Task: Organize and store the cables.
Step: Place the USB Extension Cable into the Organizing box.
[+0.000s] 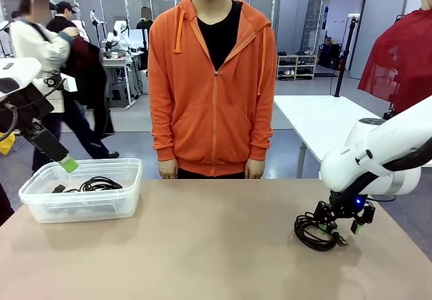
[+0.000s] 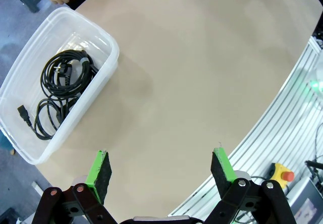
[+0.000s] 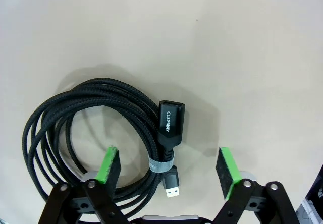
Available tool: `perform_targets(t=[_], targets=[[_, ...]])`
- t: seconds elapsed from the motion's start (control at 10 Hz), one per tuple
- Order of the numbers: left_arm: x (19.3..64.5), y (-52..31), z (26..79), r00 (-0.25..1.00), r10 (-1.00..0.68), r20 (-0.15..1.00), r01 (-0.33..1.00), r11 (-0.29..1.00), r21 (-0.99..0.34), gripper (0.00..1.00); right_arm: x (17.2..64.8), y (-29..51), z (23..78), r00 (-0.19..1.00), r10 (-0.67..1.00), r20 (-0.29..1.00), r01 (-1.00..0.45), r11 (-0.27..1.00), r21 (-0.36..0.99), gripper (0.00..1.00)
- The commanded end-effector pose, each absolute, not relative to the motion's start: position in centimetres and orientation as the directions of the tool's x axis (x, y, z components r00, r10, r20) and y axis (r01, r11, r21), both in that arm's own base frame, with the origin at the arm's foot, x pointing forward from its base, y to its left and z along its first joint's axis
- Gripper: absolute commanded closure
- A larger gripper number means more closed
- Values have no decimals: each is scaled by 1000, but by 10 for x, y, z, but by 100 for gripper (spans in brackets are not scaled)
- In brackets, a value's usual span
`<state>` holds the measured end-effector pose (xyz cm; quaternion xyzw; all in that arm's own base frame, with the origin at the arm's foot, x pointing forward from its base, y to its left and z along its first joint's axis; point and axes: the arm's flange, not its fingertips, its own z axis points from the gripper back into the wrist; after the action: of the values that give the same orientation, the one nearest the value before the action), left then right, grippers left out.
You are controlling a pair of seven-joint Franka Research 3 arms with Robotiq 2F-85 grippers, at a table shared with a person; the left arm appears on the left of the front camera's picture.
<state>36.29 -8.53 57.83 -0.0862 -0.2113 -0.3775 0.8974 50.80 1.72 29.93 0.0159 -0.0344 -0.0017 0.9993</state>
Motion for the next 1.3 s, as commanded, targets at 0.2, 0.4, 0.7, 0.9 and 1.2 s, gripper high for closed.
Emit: perform_targets(t=[0.2,0.4,0.7,0.9,1.2], targets=[[364,-87,581,630,-644,434,710,704,12,0,516,26,295,997,-33,74,31,999,30,40],[364,-87,581,630,-644,434,710,704,12,0,517,25,294,997,-44,61,41,998,46,39],[364,-87,581,630,-644,434,710,704,12,0,518,25,297,997,-53,56,50,998,49,96],[364,-87,581,630,-644,434,710,704,12,0,519,24,296,997,-61,43,59,997,48,100],[364,-87,581,630,-644,434,710,704,12,0,514,29,304,997,-61,49,59,998,38,100]])
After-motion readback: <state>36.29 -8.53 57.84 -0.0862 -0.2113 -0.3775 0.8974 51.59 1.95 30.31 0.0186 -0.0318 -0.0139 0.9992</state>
